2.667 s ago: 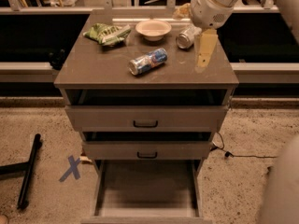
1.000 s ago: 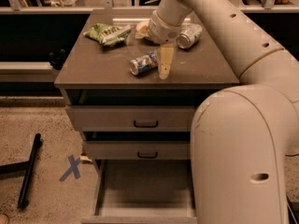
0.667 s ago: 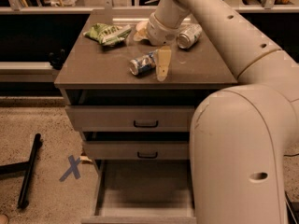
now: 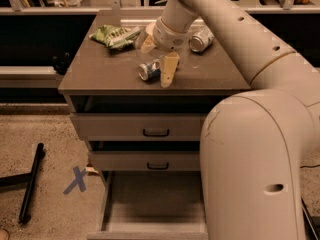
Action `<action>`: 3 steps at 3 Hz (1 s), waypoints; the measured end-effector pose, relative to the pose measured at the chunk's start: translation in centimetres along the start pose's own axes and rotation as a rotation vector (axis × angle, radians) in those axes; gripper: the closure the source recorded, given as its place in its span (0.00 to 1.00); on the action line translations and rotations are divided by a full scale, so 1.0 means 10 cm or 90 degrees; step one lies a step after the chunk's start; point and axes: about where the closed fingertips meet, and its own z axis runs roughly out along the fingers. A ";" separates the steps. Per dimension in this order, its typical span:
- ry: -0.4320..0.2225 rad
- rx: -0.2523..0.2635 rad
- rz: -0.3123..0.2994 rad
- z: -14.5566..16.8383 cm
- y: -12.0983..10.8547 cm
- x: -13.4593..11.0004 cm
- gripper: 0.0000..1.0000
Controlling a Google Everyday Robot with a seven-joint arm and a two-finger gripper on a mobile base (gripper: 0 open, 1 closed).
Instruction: Place redbull can into bottom drawer
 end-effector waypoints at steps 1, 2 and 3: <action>0.013 -0.011 -0.002 0.06 0.00 -0.03 0.41; 0.018 -0.015 -0.003 0.10 0.01 -0.06 0.72; 0.019 -0.005 -0.007 0.03 0.02 -0.10 0.97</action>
Offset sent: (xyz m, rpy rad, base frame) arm -0.0096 0.0070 -0.0084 -0.0601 0.0252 0.0090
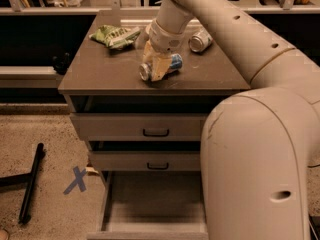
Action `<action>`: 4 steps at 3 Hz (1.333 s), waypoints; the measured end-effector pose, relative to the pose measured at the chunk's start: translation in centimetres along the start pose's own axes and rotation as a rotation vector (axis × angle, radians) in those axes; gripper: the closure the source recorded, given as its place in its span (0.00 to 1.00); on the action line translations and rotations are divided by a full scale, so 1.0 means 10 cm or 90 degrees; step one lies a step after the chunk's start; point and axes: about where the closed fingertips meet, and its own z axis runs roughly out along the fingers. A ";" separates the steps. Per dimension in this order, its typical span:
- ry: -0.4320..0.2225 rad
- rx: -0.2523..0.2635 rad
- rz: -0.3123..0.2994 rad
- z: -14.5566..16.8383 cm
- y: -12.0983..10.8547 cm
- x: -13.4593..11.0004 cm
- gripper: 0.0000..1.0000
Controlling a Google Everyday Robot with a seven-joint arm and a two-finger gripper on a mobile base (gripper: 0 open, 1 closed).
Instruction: Place redbull can into bottom drawer
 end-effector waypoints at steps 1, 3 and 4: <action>-0.003 0.045 0.005 -0.36 0.12 -0.06 1.00; -0.007 0.061 0.044 -0.59 0.46 -0.25 1.00; -0.042 0.061 0.061 -0.52 0.50 -0.24 1.00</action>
Offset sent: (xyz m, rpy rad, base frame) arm -0.0995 -0.0317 0.0703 0.0863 -0.0324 -0.1723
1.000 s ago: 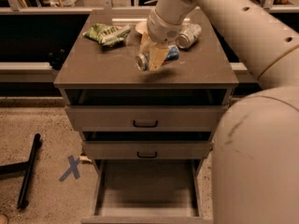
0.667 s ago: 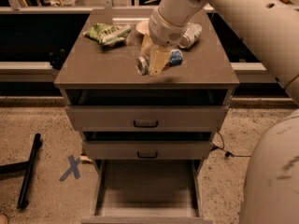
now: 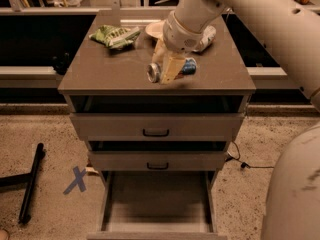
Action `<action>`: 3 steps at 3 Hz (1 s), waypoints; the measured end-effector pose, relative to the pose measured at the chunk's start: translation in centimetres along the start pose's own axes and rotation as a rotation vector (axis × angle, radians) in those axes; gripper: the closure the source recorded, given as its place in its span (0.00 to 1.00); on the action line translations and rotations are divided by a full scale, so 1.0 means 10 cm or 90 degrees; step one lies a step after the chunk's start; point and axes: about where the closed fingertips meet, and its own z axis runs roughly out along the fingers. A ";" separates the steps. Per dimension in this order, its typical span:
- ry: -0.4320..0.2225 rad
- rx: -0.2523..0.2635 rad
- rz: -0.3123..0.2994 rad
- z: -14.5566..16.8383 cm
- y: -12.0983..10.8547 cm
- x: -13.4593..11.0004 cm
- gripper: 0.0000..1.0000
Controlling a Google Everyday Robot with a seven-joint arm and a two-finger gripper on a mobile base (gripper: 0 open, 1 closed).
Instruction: Place redbull can into bottom drawer
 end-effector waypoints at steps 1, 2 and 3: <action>-0.059 0.017 0.044 0.04 0.14 -0.11 1.00; -0.115 -0.001 0.101 0.39 0.50 -0.25 1.00; -0.155 -0.036 0.147 0.71 0.79 -0.41 1.00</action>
Offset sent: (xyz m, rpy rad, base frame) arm -0.0942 0.0374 -0.0874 0.2678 0.2524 -0.1412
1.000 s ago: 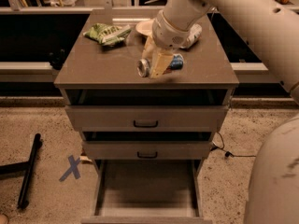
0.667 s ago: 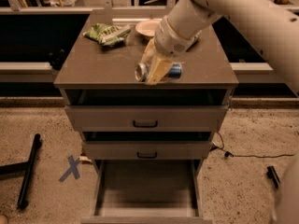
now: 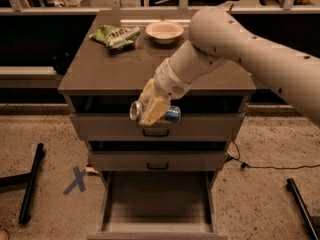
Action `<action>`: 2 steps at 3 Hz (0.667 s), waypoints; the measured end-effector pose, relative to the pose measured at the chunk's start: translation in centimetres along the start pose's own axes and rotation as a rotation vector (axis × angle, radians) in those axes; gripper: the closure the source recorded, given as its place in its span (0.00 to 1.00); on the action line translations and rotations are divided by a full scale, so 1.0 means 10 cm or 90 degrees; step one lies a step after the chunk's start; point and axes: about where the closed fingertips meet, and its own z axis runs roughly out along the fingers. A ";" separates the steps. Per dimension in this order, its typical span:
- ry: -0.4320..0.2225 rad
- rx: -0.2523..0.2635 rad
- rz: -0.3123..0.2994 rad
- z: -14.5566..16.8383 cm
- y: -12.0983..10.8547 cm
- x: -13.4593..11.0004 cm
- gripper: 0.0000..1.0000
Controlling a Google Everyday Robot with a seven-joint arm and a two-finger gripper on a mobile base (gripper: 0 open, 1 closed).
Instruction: Place redbull can into bottom drawer
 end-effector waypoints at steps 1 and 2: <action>-0.024 -0.044 0.051 0.46 0.28 -0.08 1.00; -0.024 -0.044 0.051 0.46 0.28 -0.08 1.00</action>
Offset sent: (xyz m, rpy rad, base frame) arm -0.0231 0.0256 -0.0260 0.0233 0.0868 -0.0125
